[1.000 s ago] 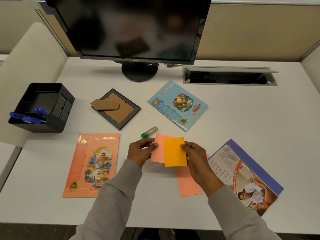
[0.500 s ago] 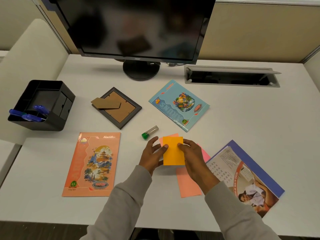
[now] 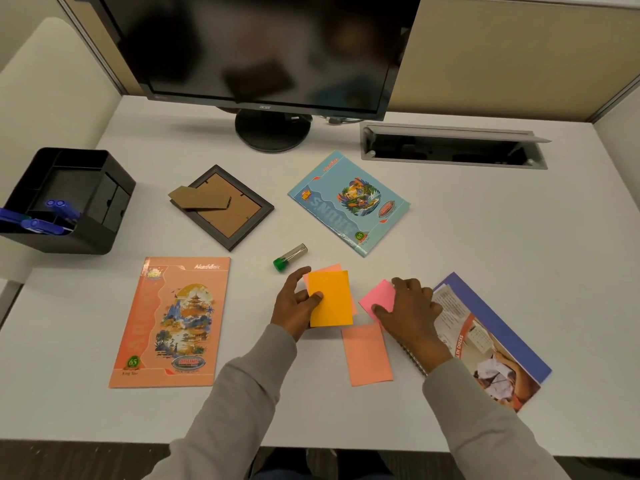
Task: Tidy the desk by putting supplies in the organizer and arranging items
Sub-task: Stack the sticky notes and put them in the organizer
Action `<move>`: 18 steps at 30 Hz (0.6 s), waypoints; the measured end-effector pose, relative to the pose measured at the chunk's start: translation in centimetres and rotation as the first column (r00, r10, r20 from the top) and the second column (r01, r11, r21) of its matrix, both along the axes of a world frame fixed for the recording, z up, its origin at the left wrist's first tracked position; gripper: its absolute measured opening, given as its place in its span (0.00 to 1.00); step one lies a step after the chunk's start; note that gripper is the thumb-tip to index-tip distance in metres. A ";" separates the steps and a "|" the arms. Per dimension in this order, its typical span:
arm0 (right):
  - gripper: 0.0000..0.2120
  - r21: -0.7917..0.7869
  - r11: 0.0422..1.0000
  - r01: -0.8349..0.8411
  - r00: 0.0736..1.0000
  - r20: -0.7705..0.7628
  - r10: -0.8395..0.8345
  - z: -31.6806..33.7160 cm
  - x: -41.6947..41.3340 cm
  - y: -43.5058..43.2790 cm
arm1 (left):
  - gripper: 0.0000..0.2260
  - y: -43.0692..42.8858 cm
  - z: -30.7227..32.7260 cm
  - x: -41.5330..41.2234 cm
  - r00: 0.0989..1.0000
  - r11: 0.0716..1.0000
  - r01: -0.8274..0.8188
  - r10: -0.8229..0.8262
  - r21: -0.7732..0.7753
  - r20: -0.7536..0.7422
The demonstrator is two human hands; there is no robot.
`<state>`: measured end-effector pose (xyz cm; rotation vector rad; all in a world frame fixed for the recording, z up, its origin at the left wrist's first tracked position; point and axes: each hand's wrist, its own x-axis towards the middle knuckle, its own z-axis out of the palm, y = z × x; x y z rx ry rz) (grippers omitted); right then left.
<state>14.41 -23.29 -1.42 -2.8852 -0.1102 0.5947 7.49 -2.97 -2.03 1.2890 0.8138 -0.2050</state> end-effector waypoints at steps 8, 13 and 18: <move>0.26 0.091 0.990 0.105 0.993 -0.067 -0.099 -0.3 1.0 -0.4 | 0.23 -0.6 -0.1 -0.1 1.000 0.999 -0.004 0.004 0.048 -0.005; 0.11 0.243 0.961 0.129 0.992 -0.033 -0.125 0.3 1.6 -1.0 | 0.23 -0.6 -0.1 -0.1 1.000 0.996 0.002 -0.002 0.094 0.006; 0.07 0.566 0.814 0.128 0.985 0.025 -0.173 2.8 1.9 -1.0 | 0.20 -0.5 0.0 0.1 1.000 0.997 -0.009 0.008 0.078 0.005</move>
